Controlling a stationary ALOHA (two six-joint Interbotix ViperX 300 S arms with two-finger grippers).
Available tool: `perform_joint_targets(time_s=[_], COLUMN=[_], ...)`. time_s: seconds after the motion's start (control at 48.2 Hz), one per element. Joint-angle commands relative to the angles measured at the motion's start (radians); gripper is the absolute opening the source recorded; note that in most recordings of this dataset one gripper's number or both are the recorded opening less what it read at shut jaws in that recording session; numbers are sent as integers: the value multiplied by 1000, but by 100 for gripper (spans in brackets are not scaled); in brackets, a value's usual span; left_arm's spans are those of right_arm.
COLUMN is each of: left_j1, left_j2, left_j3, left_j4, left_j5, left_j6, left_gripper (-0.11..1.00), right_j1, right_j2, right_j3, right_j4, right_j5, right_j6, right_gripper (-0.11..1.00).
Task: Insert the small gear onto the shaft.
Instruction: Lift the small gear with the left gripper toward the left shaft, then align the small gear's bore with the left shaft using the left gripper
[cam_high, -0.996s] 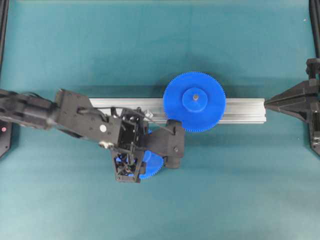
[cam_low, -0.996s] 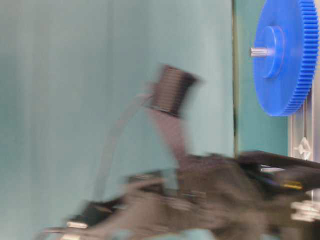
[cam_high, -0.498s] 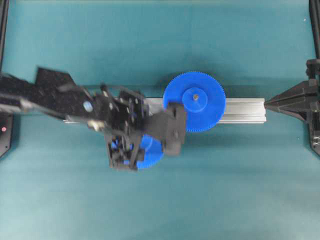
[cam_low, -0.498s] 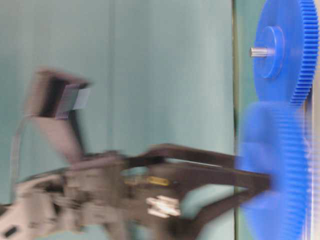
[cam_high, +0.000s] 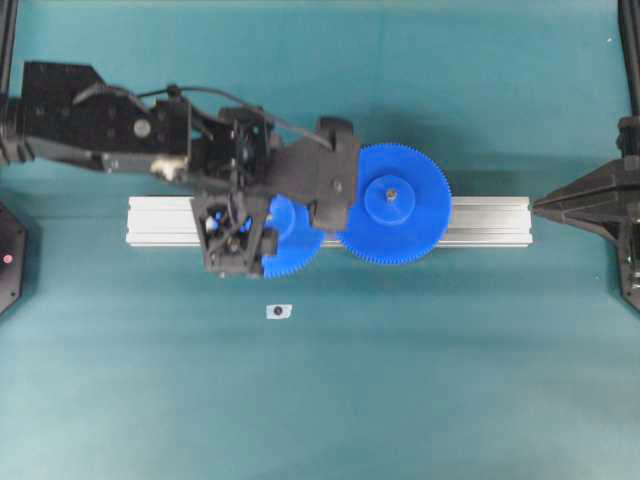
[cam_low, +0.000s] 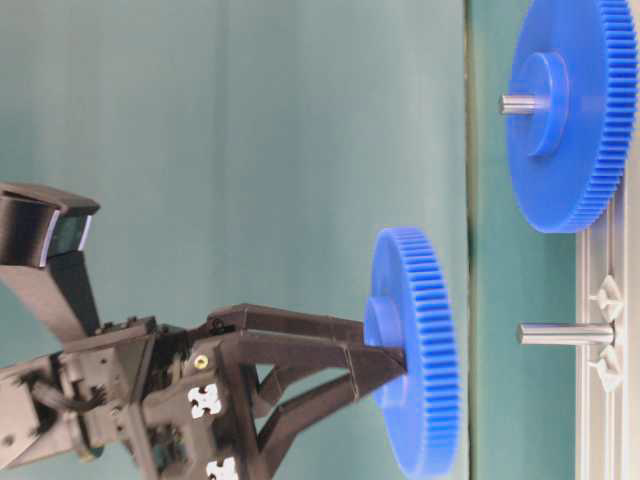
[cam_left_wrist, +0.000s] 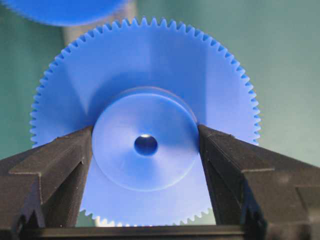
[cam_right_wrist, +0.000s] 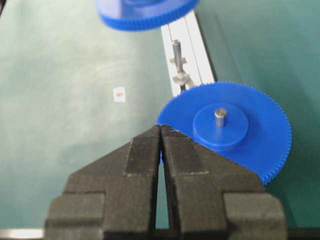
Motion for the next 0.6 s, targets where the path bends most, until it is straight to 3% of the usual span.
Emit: perform_joint_targets(time_s=[0.0, 0.581], left_j1=[6, 20], left_j2=[-35, -26], left_j3=[-41, -44], left_j4=[2, 2], left_j5=[-11, -23], left_j6=[14, 23], left_gripper=[69, 69], right_j1=[-3, -3], right_j2=[5, 5], right_j3=[-11, -14], right_j4=[2, 0], right_j5=[-6, -5], right_j6=[8, 8], right_gripper=[8, 8])
